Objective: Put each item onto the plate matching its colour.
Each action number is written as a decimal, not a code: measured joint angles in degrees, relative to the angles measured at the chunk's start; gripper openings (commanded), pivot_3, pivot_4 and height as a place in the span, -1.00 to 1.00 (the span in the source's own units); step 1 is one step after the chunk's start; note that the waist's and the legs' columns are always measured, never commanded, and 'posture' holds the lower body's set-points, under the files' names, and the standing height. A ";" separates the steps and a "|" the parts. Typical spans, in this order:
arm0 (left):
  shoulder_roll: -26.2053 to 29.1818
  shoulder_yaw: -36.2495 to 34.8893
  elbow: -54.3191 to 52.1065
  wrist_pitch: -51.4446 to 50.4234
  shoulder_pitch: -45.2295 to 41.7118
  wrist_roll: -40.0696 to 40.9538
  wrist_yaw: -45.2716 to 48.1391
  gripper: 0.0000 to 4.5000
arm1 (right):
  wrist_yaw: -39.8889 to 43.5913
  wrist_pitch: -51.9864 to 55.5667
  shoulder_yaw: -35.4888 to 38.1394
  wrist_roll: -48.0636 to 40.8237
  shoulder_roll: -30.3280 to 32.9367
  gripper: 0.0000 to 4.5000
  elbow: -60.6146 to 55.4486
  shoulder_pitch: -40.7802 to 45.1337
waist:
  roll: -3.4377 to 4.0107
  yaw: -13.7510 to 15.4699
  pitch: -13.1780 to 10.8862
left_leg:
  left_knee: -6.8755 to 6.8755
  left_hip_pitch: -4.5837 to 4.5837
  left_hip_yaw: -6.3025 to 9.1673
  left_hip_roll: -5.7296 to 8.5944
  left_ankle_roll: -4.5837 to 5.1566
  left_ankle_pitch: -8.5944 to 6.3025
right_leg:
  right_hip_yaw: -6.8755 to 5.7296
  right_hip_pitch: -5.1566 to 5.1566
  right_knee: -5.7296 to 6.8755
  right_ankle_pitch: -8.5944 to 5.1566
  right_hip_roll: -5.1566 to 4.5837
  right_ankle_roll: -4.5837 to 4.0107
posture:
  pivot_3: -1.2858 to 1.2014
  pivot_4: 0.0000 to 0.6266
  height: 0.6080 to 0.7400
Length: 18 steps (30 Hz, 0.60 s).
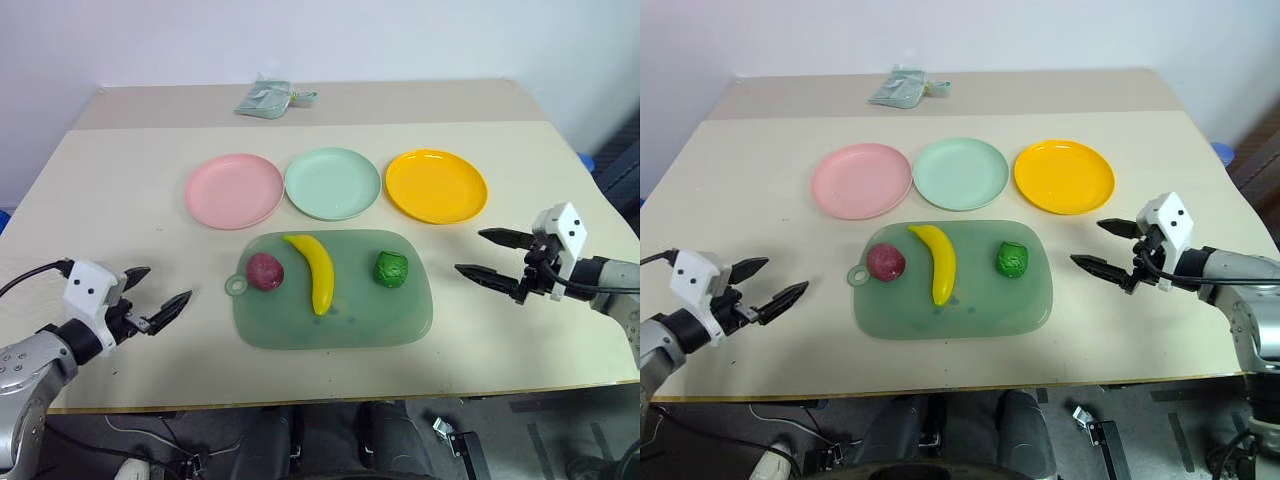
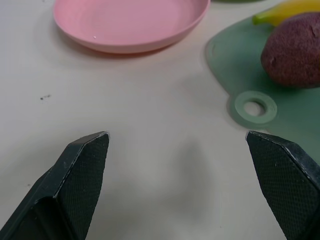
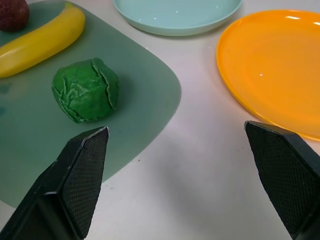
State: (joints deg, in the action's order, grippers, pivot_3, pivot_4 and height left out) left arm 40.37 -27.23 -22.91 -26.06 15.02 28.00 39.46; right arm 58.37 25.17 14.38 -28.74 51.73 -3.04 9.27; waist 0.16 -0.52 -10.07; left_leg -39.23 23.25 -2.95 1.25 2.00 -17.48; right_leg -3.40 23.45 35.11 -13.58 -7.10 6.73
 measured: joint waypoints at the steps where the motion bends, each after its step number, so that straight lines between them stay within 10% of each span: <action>1: -0.11 -0.16 -0.14 -0.02 0.02 0.04 -0.11 1.00 | -0.01 -0.16 -0.11 0.28 -0.27 0.97 0.15 0.11 | 0.00 0.00 0.00 | 0.00 0.00 0.00 0.00 0.00 0.00 | 0.00 0.00 0.00 0.00 0.00 0.00 | 0.03 -0.52 1.00; 18: -1.08 0.36 -1.32 -1.79 -4.71 1.48 -0.38 1.00 | -6.65 -1.73 -2.18 3.11 -5.81 0.97 0.68 3.27 | 0.00 0.17 0.00 | -0.01 0.01 -0.01 0.03 0.00 0.01 | -0.02 0.00 0.03 0.01 0.04 0.01 | 0.03 -0.52 1.00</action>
State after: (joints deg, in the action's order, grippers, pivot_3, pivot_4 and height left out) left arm 39.29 -26.87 -24.23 -27.85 10.31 29.48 39.08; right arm 51.72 23.44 12.20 -25.63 45.92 -2.37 12.54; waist 0.16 -0.34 -10.07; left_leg -39.24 23.26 -2.96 1.28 1.99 -17.47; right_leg -3.41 23.45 35.14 -13.58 -7.06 6.74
